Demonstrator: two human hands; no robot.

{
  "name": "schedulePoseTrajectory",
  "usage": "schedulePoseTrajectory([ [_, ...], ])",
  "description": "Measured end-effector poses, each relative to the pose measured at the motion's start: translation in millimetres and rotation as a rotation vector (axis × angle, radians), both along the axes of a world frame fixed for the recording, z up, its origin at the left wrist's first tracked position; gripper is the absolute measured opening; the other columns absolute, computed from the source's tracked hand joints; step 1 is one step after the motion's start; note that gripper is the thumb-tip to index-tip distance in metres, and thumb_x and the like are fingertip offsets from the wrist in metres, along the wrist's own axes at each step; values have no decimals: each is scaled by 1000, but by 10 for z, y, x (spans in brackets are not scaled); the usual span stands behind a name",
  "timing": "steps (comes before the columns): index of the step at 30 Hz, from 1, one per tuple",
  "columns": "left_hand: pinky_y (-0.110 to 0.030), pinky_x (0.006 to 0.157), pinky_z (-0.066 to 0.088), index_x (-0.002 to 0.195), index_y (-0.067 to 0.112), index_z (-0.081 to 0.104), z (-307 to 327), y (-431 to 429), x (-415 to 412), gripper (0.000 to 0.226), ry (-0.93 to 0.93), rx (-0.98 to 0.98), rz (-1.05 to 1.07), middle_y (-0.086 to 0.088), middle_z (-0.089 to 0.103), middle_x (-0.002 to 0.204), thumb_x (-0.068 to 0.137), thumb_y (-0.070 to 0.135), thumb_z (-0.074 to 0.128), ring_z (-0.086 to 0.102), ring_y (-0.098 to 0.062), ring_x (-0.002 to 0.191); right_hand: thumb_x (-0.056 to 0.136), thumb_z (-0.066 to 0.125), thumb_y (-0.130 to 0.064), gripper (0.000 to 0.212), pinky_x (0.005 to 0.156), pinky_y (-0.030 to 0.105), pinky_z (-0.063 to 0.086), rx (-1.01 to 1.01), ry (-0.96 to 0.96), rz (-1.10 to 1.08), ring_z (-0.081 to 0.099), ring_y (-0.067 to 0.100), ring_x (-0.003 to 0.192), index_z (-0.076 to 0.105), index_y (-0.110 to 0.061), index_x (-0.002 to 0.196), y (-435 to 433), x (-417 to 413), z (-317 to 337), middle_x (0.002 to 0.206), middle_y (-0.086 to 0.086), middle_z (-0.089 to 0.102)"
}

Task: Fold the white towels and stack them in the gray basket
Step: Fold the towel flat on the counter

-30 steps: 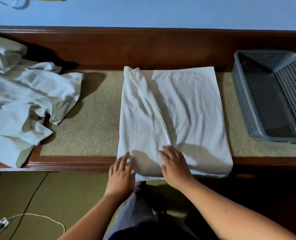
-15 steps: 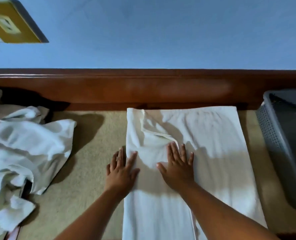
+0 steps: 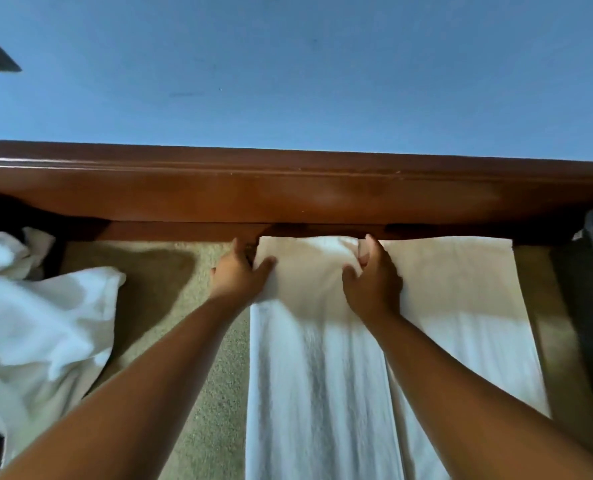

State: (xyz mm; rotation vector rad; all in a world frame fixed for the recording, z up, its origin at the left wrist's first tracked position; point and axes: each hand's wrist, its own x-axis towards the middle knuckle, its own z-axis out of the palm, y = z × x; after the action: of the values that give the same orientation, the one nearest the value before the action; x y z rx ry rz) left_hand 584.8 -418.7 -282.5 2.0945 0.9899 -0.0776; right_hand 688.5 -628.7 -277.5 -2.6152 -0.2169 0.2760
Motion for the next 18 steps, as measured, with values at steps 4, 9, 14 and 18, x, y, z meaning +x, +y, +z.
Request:
schedulePoseTrajectory([
  [4,-50,94,53,121,26,48,31,-14,43,45,-25,-19,48,-1,69,119,87,42,74,66,-29,108,88,62,-20,63,100,44,43,-142,-4,24,48,34,122,41,-22,147,-96,-35,63,135,11,49],
  [9,-50,122,15,162,22,0,212,-644,-327,82,78,394,-352,-14,5,167,100,53,45,15,-37,150,88,61,-21,52,99,46,42,-229,-26,165,45,37,122,52,-20,139,-790,-626,78,138,10,46],
  [14,-47,123,8,162,24,10,-51,-1515,-1443,76,32,359,-780,-7,-13,169,99,57,36,-7,-29,155,90,37,-46,59,105,49,41,-312,79,185,44,36,133,49,-31,146,-1975,-1504,24,152,10,41],
  [18,-37,120,-1,162,29,7,-76,-2072,-2236,80,116,342,-775,-6,-5,170,95,57,41,-2,-28,155,100,38,-53,62,119,47,20,-407,258,100,12,26,151,13,-43,156,-2882,-1954,99,166,1,4],
])
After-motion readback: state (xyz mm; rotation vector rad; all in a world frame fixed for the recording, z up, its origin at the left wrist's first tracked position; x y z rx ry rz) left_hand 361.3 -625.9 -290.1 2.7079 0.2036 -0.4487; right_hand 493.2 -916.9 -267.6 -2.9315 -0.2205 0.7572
